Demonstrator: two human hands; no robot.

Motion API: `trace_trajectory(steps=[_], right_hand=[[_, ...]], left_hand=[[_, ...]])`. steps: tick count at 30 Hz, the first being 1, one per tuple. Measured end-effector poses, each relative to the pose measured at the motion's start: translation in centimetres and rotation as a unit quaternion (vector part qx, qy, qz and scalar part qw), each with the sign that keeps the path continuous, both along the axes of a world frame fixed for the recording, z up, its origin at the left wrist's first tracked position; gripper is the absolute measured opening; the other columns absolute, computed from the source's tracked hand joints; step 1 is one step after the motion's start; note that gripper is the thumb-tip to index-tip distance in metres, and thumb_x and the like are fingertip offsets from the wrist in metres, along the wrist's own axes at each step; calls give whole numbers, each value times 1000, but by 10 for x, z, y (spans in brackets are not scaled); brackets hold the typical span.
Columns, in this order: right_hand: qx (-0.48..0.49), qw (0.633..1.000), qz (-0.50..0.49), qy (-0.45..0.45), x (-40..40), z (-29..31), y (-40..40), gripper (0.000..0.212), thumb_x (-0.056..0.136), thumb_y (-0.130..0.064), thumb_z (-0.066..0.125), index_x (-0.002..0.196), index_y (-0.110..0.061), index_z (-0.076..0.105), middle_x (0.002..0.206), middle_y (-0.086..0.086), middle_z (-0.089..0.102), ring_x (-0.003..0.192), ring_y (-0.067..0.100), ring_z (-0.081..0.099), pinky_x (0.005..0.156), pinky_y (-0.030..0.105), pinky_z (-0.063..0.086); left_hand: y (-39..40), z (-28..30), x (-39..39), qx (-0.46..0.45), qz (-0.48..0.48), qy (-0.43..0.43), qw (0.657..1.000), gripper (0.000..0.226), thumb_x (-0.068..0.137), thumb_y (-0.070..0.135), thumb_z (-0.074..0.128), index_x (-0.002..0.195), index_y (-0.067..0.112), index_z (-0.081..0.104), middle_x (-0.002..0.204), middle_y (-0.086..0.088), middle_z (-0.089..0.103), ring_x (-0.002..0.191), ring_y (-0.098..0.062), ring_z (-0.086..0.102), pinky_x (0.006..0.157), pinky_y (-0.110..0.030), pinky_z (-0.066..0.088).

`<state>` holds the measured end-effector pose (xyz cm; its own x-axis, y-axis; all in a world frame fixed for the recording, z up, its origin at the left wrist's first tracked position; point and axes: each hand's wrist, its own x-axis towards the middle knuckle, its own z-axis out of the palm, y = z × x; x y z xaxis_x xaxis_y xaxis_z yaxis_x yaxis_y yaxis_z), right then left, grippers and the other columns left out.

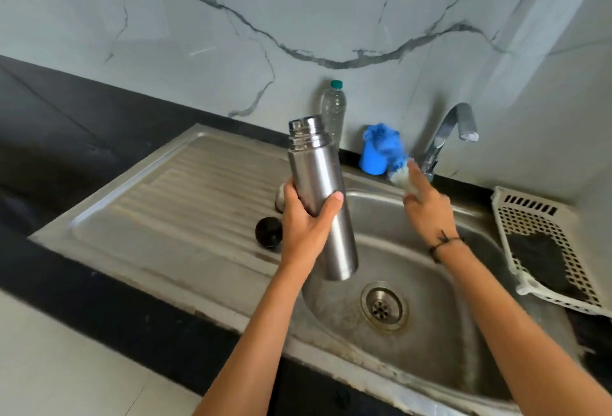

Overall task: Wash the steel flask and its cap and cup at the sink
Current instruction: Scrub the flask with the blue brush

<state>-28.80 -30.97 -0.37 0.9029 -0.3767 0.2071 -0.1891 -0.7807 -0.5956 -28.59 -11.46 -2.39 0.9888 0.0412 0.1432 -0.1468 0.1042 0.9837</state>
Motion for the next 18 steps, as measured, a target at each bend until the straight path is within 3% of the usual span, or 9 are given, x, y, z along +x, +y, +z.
trace_trajectory(steps=[2, 6, 8, 11, 14, 18], right_hand=[[-46, 998, -17, 27, 25, 17, -12, 63, 93, -7, 42, 149, -31, 22, 117, 27, 58, 100, 43, 56, 83, 41, 44], [-106, 990, -27, 91, 78, 44, -28, 61, 94, -8, 36, 150, -26, 19, 124, 27, 53, 108, 41, 53, 83, 37, 40], [-134, 982, -23, 133, 105, 46, -35, 61, 91, -7, 36, 148, -23, 20, 123, 25, 53, 108, 40, 54, 80, 38, 41], [-181, 964, 1, 193, 138, 40, -43, 54, 90, -10, 37, 143, -17, 29, 121, 23, 56, 105, 38, 55, 74, 36, 40], [-204, 945, 9, 254, 155, 33, -47, 42, 93, -14, 38, 134, -9, 42, 124, 18, 55, 107, 34, 54, 77, 35, 41], [-228, 933, 18, 277, 165, 31, -50, 39, 91, -10, 37, 129, -7, 46, 118, 16, 57, 91, 29, 51, 71, 33, 40]], left_hand=[[-16, -2, 7, -21, -42, 30, 998, 69, 63, 52, 68, 121, 20, 47, 106, 5, 66, 92, -3, 64, 77, -18, 48], [-41, 3, 27, -105, -94, 107, 984, 27, 88, 27, 66, 110, 24, 51, 97, 5, 64, 81, -2, 64, 70, -19, 50], [-48, 4, 33, -142, -100, 159, 972, 17, 90, 28, 62, 103, 28, 52, 96, 3, 64, 85, -9, 63, 75, -27, 53], [-51, 1, 42, -181, -103, 219, 953, 17, 89, 32, 62, 103, 27, 54, 98, -1, 65, 90, -16, 64, 85, -38, 54], [-49, -8, 50, -184, -98, 237, 949, 23, 89, 33, 62, 108, 22, 55, 99, -2, 66, 90, -16, 64, 84, -37, 54], [-46, -16, 57, -185, -96, 250, 946, 21, 89, 34, 62, 104, 23, 54, 101, -2, 66, 90, -16, 65, 79, -34, 54]])
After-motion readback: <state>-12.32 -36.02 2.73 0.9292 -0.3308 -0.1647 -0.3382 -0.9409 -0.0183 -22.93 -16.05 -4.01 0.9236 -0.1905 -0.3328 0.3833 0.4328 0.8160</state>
